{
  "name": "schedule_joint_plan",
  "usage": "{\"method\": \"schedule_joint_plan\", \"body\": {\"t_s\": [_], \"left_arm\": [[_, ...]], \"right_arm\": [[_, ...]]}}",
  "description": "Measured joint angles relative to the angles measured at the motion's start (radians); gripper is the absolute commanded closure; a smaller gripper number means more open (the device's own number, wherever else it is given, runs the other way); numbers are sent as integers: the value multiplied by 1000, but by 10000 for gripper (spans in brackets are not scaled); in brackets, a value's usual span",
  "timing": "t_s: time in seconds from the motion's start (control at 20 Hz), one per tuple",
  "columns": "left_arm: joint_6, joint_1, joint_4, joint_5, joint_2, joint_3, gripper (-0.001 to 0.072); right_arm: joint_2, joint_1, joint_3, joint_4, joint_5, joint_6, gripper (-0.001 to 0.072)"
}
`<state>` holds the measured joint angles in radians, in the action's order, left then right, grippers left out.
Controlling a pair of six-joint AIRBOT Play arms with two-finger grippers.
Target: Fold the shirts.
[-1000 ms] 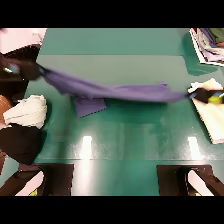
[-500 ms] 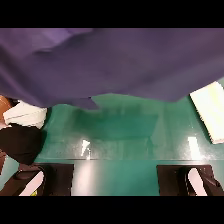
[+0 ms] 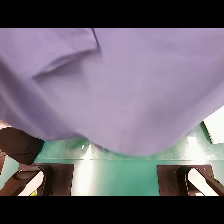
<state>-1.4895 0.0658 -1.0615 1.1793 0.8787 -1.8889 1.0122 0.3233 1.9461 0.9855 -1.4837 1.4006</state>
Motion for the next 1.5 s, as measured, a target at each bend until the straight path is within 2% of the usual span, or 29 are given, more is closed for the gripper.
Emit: {"method": "schedule_joint_plan", "body": {"t_s": [0.25,0.4,0.6,0.8,0.9,1.05,1.25,1.45,1.5], "left_arm": [[28,-23,-11,30,198,251,680],[60,-49,-12,8,385,315,679],[93,-56,-11,-150,612,317,680],[127,-57,-10,-263,740,245,679],[145,-53,-11,-272,763,217,679],[167,-35,-35,-172,780,201,679],[180,-15,-56,-37,787,279,679],[183,-10,-61,-29,790,418,674],[182,-10,-60,-35,790,444,423]], "right_arm": [[214,-183,-185,195,-43,50,698],[365,-241,-262,247,-8,60,698],[549,-267,-248,267,95,65,697],[673,-274,-133,268,173,67,697],[700,-278,-93,266,180,67,698],[686,-281,-126,268,166,62,697],[611,-295,-315,275,188,58,697],[545,-332,-528,276,251,56,693],[533,-338,-566,274,264,57,631]]}}
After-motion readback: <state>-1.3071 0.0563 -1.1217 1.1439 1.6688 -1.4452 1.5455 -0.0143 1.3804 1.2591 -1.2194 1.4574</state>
